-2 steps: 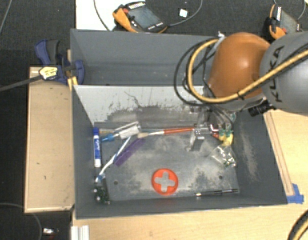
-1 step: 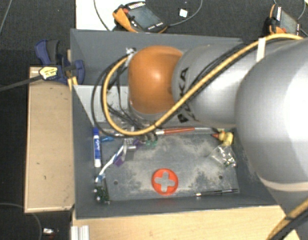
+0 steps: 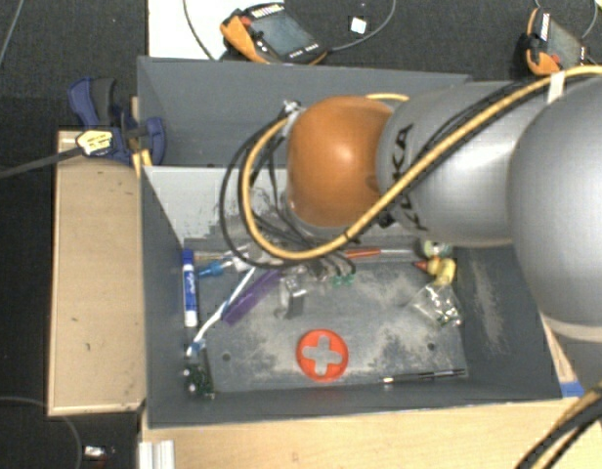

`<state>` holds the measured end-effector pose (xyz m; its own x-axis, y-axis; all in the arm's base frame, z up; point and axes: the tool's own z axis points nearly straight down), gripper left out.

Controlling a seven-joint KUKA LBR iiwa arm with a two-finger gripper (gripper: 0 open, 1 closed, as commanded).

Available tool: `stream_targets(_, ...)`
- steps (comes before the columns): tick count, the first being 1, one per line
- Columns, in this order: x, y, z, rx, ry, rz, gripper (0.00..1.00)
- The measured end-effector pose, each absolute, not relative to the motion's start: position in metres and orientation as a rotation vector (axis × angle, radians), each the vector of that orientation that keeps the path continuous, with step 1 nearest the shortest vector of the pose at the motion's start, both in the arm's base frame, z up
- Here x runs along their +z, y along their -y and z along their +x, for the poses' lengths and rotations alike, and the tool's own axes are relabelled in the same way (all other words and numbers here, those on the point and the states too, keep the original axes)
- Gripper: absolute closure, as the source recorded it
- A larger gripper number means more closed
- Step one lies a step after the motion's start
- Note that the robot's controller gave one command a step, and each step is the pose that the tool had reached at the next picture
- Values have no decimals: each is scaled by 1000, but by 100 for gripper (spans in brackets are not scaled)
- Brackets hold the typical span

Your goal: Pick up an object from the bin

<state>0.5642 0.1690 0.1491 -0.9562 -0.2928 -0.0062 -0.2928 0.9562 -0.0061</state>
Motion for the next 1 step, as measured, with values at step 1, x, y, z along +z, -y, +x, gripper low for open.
stream_targets(1, 145, -221, 574, 7, -3056, -661, 0)
